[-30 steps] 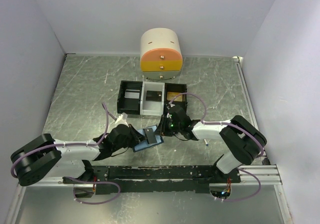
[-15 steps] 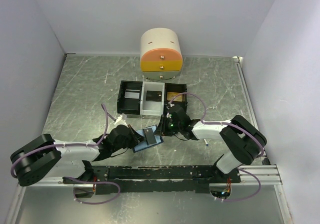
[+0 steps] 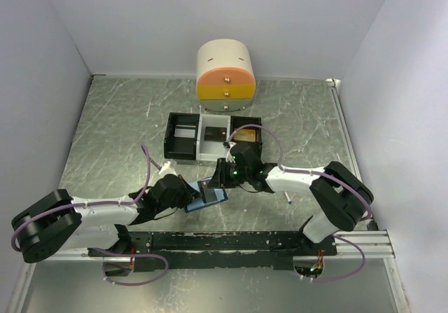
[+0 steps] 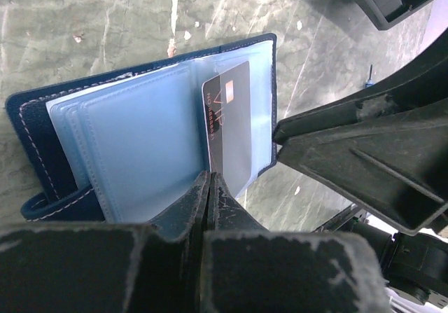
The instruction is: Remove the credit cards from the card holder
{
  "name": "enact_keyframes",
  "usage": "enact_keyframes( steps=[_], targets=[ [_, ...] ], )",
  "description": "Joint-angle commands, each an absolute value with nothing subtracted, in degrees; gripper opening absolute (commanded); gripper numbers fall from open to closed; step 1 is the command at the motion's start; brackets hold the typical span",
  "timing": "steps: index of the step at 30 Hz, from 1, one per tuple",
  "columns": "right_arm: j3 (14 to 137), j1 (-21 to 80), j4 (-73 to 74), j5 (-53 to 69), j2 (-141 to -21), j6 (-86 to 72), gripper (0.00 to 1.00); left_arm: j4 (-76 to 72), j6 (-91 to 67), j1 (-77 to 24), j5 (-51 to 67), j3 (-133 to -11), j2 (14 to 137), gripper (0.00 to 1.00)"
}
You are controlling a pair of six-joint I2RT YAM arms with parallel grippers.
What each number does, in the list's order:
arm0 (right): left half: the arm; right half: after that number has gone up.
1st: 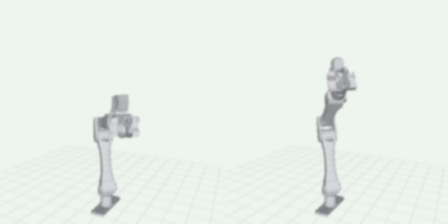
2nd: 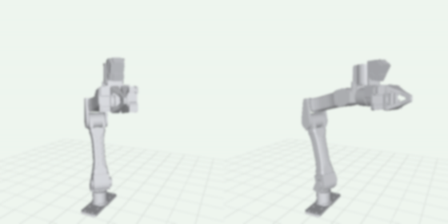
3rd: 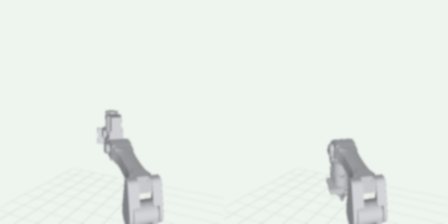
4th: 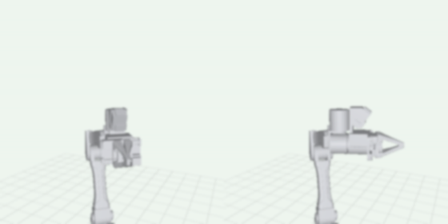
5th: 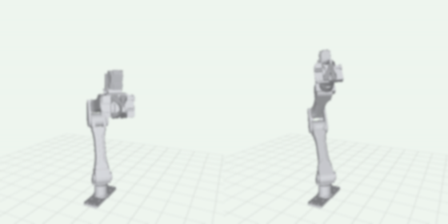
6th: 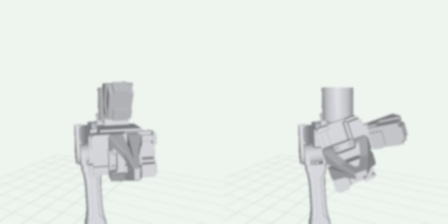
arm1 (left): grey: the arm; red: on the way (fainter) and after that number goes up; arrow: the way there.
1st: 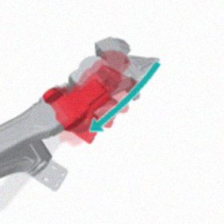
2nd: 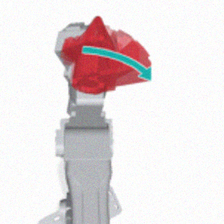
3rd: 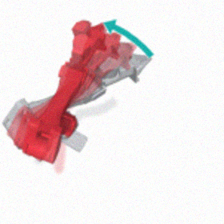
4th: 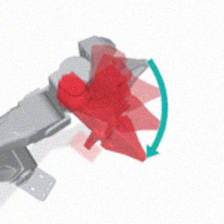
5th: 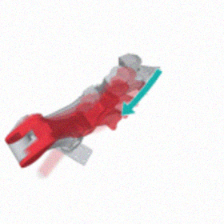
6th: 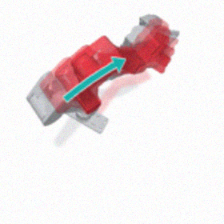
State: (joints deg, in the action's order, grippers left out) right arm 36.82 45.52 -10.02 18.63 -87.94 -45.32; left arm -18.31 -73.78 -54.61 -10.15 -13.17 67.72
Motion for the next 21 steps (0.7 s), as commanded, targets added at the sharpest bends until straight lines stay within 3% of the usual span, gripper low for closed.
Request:
enact_keyframes(
  steps=[1, 13, 21],
  targets=[
    [37.78, 46.04, -8.12, 15.94, -90.99, -45.55, 0.28, -18.13, -72.35, -55.08, -10.83, -15.18, 68.46, 0.07],
    [34.08, 46.00, -9.15, 15.03, -94.04, -47.46, 0.28, -26.10, -73.03, -55.02, -9.49, -13.45, 70.64, 0.25],
    [33.44, 45.97, -10.01, 15.43, -94.11, -48.59, 0.28, -32.89, -76.35, -55.02, -9.41, -11.57, 74.13, 0.23]
  ],
)
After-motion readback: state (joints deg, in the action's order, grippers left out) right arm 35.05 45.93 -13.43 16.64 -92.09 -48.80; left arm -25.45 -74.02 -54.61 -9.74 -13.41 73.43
